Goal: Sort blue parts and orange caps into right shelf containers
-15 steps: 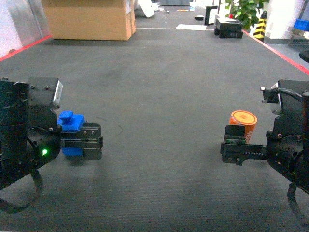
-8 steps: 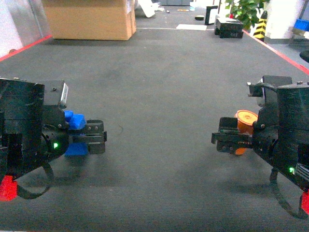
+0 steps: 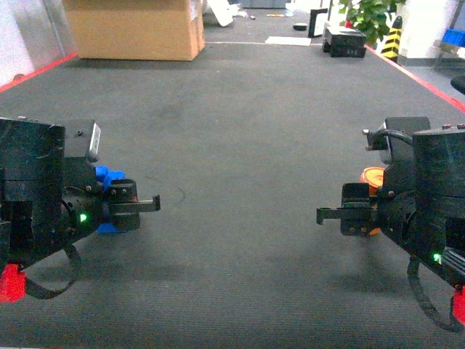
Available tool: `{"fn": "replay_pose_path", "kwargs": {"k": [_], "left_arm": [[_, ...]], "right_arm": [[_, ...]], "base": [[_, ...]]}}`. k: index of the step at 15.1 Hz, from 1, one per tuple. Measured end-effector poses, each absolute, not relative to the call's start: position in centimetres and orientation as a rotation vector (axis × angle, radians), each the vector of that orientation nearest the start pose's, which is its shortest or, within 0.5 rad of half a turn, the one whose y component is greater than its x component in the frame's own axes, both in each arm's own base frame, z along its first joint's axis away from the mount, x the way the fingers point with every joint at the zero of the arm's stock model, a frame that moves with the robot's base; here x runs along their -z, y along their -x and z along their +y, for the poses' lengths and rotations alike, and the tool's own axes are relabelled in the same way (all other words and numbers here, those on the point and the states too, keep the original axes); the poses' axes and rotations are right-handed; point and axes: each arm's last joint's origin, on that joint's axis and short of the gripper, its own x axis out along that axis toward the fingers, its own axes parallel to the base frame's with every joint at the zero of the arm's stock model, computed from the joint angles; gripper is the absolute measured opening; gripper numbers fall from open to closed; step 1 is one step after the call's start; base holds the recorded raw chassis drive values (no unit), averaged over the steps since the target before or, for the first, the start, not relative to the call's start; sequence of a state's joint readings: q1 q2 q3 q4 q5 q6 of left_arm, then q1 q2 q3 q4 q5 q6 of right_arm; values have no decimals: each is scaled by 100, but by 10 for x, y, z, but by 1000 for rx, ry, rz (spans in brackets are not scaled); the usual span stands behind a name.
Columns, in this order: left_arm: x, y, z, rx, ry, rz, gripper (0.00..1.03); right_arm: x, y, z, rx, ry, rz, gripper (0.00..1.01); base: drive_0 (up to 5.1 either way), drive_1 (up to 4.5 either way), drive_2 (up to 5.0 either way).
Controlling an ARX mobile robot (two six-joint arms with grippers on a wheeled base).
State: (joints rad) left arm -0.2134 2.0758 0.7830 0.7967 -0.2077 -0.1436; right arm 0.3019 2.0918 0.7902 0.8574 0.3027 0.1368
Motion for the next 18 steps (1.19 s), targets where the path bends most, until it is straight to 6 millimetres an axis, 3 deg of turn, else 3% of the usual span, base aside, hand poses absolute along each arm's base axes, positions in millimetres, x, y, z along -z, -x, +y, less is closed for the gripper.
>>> {"fn": "replay_pose_path", "kwargs": {"k": [4, 7, 9, 11, 14, 16, 18], "left_arm": [[-77, -340, -69, -36, 42, 431, 44], [-119, -319, -65, -65, 63, 262, 44], [-160, -281, -63, -99, 57, 112, 44], [-187, -235, -65, -111, 21, 54, 44], [-237, -188, -69, -121, 89, -136, 44], [-251, -178, -68, -100, 79, -151, 44], [-256, -178, -70, -76, 80, -170, 43]], "right_arm": [[-81, -340, 96, 39, -16, 374, 45], [-117, -318, 88, 53, -32, 245, 45], [-159, -281, 76, 84, -26, 112, 45], [-184, -234, 60, 148, -9, 44, 45], [-227, -177, 44, 249, -89, -141, 45], [-247, -153, 49, 235, -103, -234, 45], [-246, -152, 53, 200, -52, -210, 45]], "base": [[0, 0, 0], [0, 0, 0], [0, 0, 0], [0, 0, 0], [0, 0, 0], [0, 0, 0], [0, 0, 0]]}}
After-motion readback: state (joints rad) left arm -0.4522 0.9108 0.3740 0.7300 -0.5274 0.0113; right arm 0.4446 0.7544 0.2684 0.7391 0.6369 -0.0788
